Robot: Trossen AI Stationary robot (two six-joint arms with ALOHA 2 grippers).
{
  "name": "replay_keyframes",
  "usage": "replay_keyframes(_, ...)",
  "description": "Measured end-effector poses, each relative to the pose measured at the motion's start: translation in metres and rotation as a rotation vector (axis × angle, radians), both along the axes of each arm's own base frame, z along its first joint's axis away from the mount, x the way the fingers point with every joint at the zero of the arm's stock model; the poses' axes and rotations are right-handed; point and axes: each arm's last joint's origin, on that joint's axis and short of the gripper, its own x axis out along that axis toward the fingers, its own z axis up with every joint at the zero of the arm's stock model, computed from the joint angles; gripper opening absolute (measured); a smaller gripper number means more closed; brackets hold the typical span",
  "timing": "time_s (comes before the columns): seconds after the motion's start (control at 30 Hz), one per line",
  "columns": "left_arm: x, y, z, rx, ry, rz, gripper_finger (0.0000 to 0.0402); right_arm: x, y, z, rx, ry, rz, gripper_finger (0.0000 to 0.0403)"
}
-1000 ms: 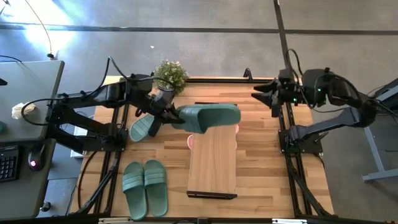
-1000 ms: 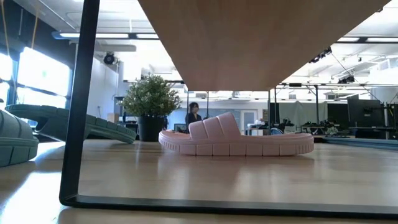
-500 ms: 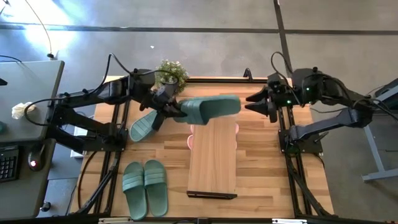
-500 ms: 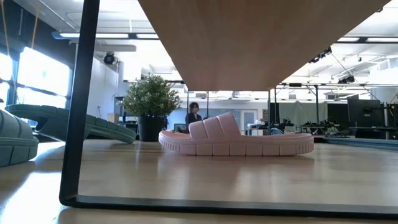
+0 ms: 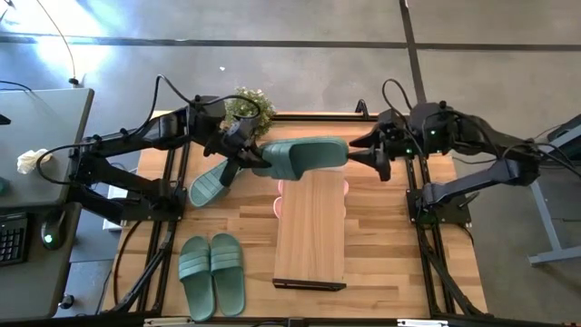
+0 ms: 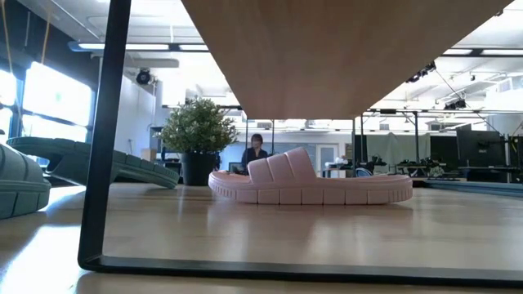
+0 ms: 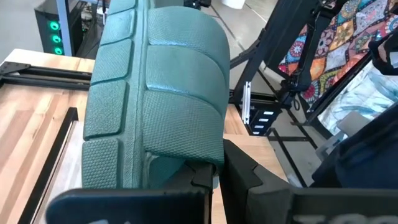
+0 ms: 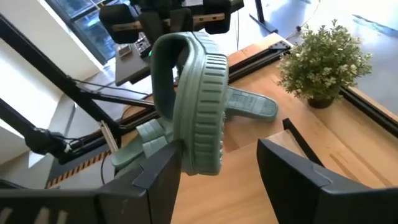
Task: Pick and place slides into the shelf
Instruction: Put the top right green slide under the shelf
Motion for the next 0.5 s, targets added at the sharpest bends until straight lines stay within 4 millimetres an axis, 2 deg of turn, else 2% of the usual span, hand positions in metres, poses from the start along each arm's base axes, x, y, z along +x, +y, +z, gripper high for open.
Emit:
replay_keyframes(0.13, 0.000, 0.000, -0.001, 0.001, 0.007, -0.001, 0.0000, 0.002, 0.001, -0.001, 0.001, 0.004, 0.026, 0.0202)
replay_keyframes(0.33, 0.000, 0.000, 0.001, 0.011, -0.010, -0.004, 0.0000, -0.009, 0.001, 0.008, 0.005, -0.057, 0.026, 0.0202)
replay_keyframes(0.5, 0.000, 0.000, 0.000, 0.009, -0.005, -0.003, 0.0000, -0.011, 0.002, 0.010, 0.016, -0.081, 0.058, 0.0202)
